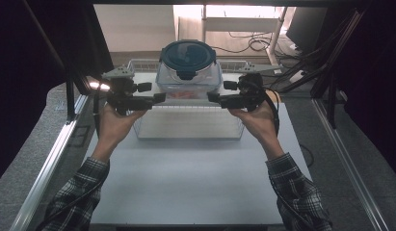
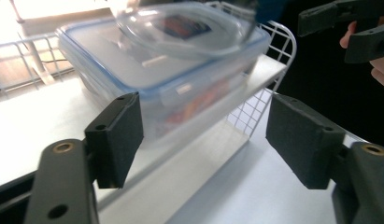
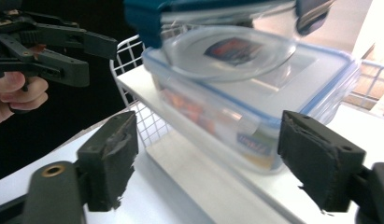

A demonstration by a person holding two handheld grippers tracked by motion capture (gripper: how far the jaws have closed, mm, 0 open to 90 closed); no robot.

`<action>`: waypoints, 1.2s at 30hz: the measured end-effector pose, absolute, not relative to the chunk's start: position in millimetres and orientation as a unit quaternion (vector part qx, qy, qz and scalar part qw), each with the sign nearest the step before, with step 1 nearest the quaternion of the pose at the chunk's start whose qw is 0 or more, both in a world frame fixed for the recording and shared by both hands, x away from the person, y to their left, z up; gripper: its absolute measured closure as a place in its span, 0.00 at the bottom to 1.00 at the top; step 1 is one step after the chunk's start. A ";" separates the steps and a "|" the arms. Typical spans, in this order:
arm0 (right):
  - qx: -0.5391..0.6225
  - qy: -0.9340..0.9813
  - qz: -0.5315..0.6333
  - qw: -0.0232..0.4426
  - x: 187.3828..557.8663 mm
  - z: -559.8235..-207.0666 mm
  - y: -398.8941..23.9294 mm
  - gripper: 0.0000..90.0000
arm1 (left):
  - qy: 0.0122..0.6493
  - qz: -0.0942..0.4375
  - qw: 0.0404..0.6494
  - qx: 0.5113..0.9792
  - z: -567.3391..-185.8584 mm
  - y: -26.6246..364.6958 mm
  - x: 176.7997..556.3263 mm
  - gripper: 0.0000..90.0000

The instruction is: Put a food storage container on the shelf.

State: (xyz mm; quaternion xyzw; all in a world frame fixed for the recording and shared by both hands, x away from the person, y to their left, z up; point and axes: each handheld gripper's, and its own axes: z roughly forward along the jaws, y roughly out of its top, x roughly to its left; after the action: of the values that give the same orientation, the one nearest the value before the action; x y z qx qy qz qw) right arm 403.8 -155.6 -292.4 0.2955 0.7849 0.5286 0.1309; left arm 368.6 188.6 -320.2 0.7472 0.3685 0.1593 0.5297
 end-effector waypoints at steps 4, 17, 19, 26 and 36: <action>0.287 0.786 0.533 0.123 394.7 -299.7 -156.2 0.15 | 0.364 0.159 0.521 0.756 -330.7 183.5 360.8 0.21; 0.276 0.809 0.504 0.123 370.5 -340.3 -160.6 0.05 | 0.355 0.144 0.508 0.772 -365.3 176.1 332.8 0.13; 0.274 0.814 0.496 0.127 366.5 -348.7 -161.2 0.04 | 0.355 0.149 0.506 0.772 -370.0 175.2 327.1 0.13; 0.270 0.816 0.493 0.133 354.6 -367.8 -164.5 0.02 | 0.355 0.149 0.509 0.770 -386.8 173.3 310.7 0.12; 0.270 0.818 0.492 0.128 342.5 -391.5 -170.9 0.00 | 0.358 0.135 0.499 0.778 -422.5 166.9 296.0 0.12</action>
State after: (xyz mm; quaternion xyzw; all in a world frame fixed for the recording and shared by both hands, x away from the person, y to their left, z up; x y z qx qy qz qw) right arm 342.5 -170.9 -391.5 0.2701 0.8176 0.4920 0.1283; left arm 296.0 166.9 -422.5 0.7775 0.3576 0.1349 0.4993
